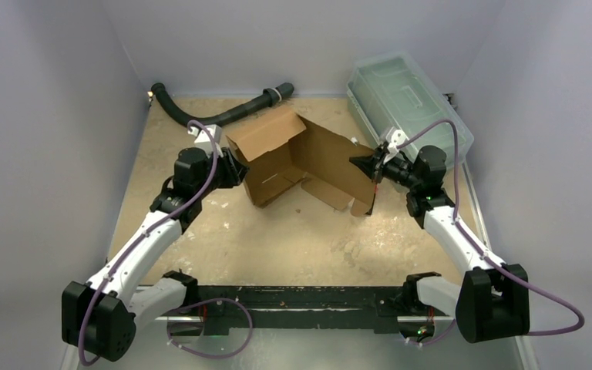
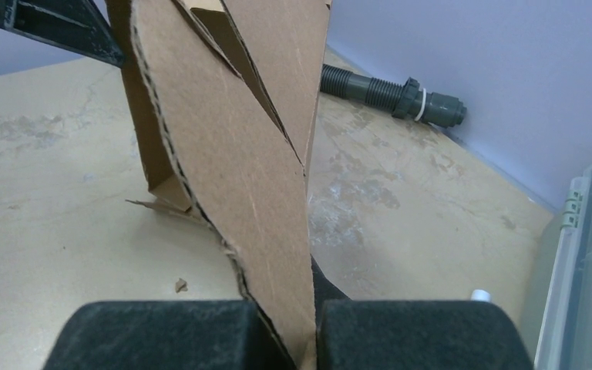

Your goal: Fold the paper box

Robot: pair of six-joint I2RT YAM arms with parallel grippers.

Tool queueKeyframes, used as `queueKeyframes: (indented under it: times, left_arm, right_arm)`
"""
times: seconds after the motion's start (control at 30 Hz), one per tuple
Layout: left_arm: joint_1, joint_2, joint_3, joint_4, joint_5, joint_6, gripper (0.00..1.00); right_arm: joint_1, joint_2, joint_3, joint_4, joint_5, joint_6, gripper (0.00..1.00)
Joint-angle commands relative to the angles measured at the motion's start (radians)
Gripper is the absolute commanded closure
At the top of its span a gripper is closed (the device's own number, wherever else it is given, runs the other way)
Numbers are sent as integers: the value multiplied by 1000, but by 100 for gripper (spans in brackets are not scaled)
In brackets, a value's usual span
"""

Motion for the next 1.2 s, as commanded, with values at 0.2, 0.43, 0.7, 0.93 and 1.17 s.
queueKeyframes:
  times: [0.2, 0.43, 0.7, 0.93, 1.17]
  left_arm:
    - [5, -73, 13, -39, 41, -1, 69]
    - [5, -106, 57, -126, 55, 23, 68]
    - [5, -158, 142, -301, 58, 80, 66]
    - [5, -165, 347, -456, 75, 251, 56]
    - [4, -51, 625, -502, 108, 484, 36]
  right_arm:
    - [7, 7, -26, 61, 19, -68, 100]
    - [6, 6, -26, 63, 21, -68, 100]
    - [7, 12, -24, 63, 21, -66, 100]
    - [7, 13, -23, 61, 21, -63, 100]
    - [7, 20, -20, 60, 18, -61, 100]
